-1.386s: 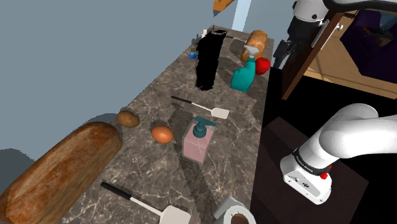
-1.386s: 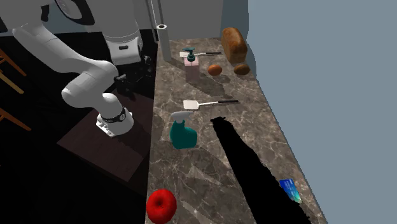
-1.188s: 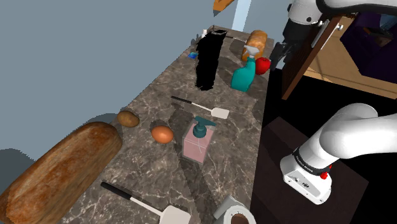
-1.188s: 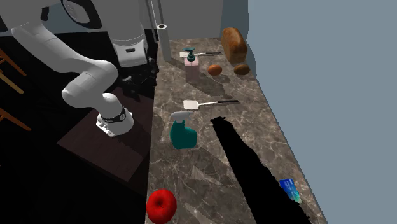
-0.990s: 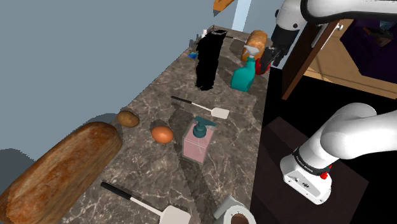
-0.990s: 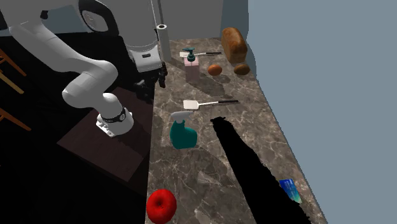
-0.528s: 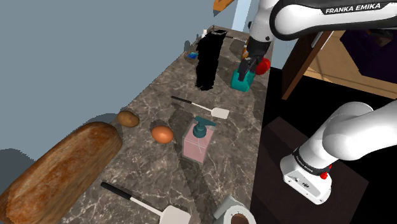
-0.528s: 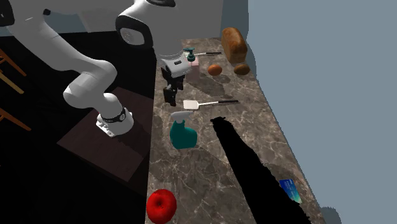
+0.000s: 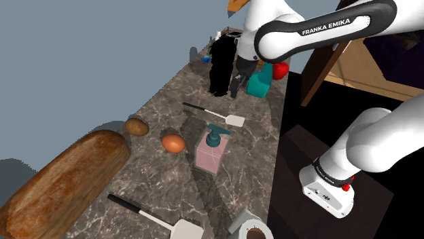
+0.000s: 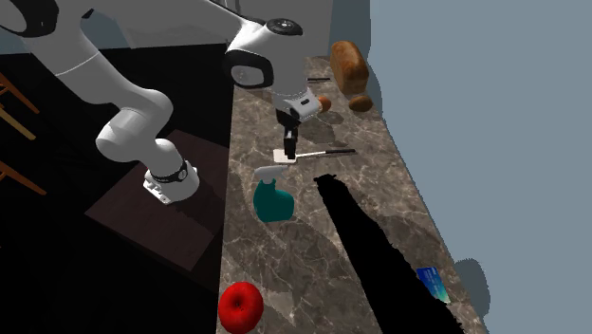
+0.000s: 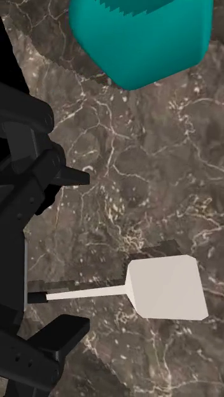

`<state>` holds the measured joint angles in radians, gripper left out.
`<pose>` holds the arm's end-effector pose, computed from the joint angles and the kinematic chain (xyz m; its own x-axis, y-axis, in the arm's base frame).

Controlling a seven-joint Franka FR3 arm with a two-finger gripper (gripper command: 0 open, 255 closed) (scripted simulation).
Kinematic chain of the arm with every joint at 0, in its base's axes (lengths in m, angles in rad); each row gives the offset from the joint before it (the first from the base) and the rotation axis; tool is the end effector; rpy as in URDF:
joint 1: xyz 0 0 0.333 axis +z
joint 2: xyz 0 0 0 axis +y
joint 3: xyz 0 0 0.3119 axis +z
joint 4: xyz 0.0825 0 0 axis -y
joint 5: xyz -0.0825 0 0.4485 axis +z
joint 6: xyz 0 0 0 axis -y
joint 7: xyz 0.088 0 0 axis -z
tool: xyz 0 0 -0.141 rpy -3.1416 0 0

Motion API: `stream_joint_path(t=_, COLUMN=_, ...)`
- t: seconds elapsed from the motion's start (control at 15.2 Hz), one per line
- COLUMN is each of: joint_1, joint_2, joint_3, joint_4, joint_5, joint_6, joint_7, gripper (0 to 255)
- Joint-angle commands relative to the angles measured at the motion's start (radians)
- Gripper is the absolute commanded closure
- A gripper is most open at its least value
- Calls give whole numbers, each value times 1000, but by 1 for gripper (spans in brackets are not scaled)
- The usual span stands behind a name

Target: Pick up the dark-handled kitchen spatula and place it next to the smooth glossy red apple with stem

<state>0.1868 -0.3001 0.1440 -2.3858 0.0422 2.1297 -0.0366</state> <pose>0.4837 0.1675 0.3677 0.9418 0.3336 0.0413 0.3336 -0.9427 0.0073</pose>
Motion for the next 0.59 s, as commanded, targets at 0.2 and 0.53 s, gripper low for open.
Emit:
stream_joint_path(t=0.2, joint_1=38, joint_2=158, joint_3=45, joint_4=66, joint_5=-9, joint_6=106, joint_7=-18, gripper=0)
stream_joint_path(t=0.53, joint_1=64, joint_2=287, joint_3=77, joint_4=125, joint_5=-33, joint_6=184, joint_7=-24, gripper=0)
